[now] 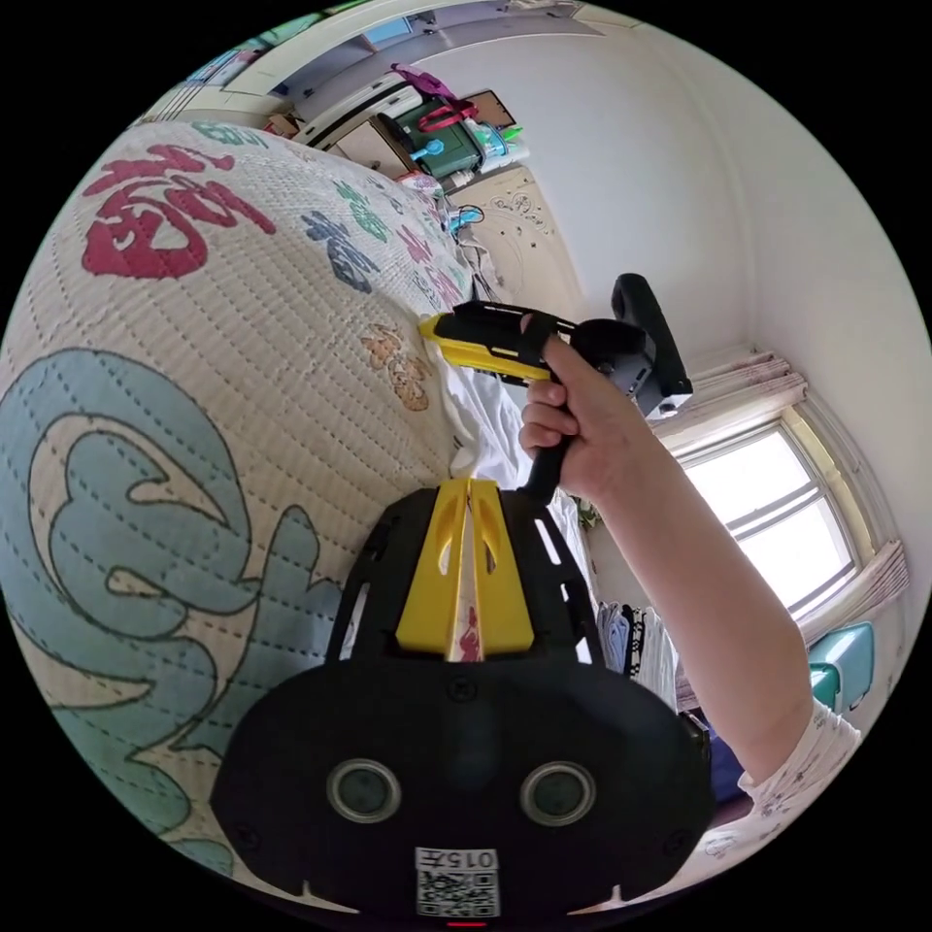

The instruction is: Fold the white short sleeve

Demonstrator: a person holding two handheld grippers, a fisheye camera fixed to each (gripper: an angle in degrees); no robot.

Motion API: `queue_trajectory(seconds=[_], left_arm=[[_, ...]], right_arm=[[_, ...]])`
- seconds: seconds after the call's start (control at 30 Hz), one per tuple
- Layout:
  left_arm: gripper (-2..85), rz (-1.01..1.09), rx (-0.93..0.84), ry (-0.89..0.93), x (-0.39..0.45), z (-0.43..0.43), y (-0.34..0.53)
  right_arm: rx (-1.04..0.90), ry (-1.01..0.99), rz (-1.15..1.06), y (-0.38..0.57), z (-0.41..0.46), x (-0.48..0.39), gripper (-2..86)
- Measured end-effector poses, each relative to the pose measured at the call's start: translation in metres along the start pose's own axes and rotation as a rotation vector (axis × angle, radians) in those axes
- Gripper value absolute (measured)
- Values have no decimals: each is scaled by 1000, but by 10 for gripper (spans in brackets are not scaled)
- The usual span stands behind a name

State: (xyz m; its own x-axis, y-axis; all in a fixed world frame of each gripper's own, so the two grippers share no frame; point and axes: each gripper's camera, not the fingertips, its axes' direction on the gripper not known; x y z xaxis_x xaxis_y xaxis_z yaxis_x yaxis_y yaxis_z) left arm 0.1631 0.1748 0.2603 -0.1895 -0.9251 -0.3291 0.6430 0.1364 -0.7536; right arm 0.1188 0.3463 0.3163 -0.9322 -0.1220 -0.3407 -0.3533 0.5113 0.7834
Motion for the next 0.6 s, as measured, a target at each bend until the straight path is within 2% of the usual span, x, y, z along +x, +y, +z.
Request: queue_trajectory(seconds=[0.17,0.33,0.43,0.6], left_arm=[[-9,64,75,-41,53,-12,-13],[-9,293,94,-143,164,-13,-33],[-9,548,11,-176,267,15,-35],[-8,786,-190,-224,376,84,-19]], right_arm=[[124,-190,72,13,-77,82,11],[298,-218,82,65,-195,167,9],[353,-231,137,115,-240,236,12],[307,-240,234,178,-250,318,29]])
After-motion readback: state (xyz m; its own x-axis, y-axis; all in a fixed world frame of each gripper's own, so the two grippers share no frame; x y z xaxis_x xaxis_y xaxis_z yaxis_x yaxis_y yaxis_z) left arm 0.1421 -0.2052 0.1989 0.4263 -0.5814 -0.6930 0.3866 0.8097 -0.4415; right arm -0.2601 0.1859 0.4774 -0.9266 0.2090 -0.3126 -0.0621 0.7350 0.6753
